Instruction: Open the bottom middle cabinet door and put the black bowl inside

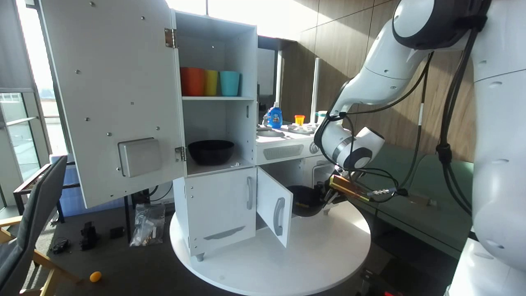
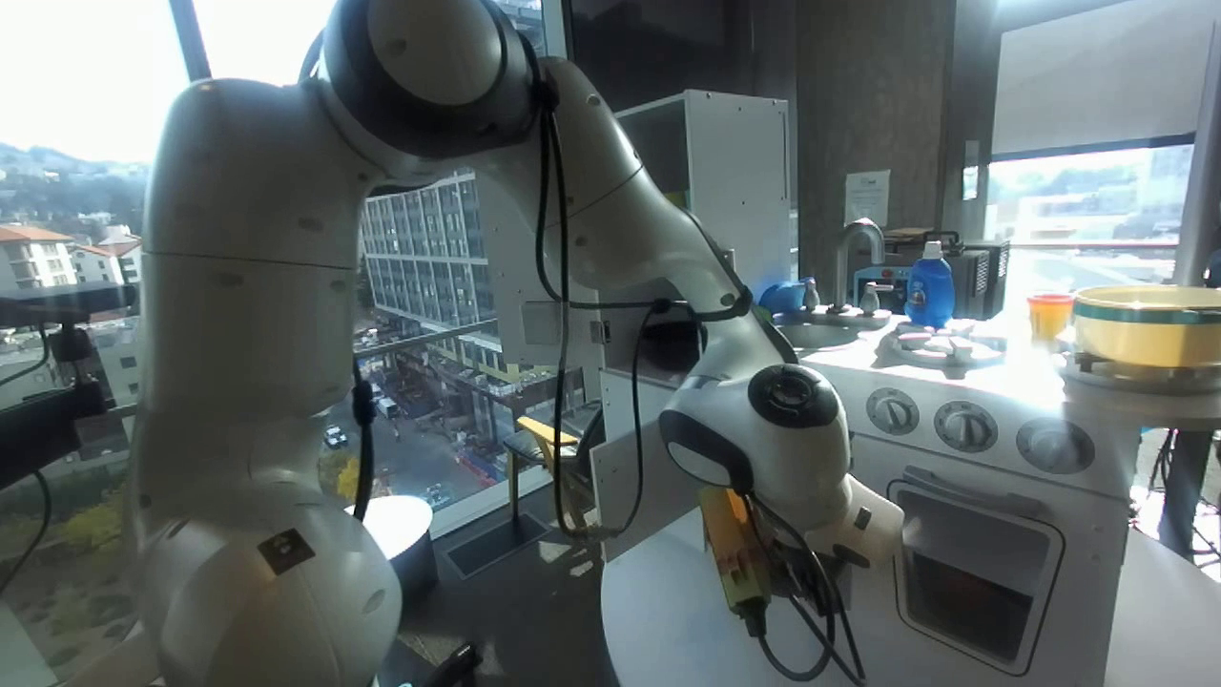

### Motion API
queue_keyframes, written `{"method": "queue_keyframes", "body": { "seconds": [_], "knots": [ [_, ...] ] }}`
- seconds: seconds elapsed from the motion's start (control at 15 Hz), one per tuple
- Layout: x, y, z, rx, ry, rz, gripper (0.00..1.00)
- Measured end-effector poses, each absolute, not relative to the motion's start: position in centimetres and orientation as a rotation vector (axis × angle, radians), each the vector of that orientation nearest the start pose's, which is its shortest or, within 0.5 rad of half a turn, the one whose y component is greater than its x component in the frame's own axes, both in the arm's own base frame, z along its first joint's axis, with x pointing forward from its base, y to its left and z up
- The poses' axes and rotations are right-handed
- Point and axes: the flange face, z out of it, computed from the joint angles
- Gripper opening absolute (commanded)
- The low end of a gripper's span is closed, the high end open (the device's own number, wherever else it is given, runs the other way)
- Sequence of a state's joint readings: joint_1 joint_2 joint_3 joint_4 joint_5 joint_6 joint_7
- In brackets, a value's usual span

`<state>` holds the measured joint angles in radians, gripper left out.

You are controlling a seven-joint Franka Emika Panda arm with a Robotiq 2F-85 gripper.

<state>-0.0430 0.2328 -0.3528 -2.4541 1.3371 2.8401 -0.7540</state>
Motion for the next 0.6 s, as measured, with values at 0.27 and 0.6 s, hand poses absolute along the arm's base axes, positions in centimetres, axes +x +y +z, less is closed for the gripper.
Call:
{"method": "queue_keyframes", "body": {
  "seconds": [0.27,0.6],
  "knots": [
    [41.7,-21.2,22.4,-2.551,1.276,-0.55,0.02],
    [42.8,-18.4,23.7,-2.531,1.355,-0.593,0.02]
  ]
}}
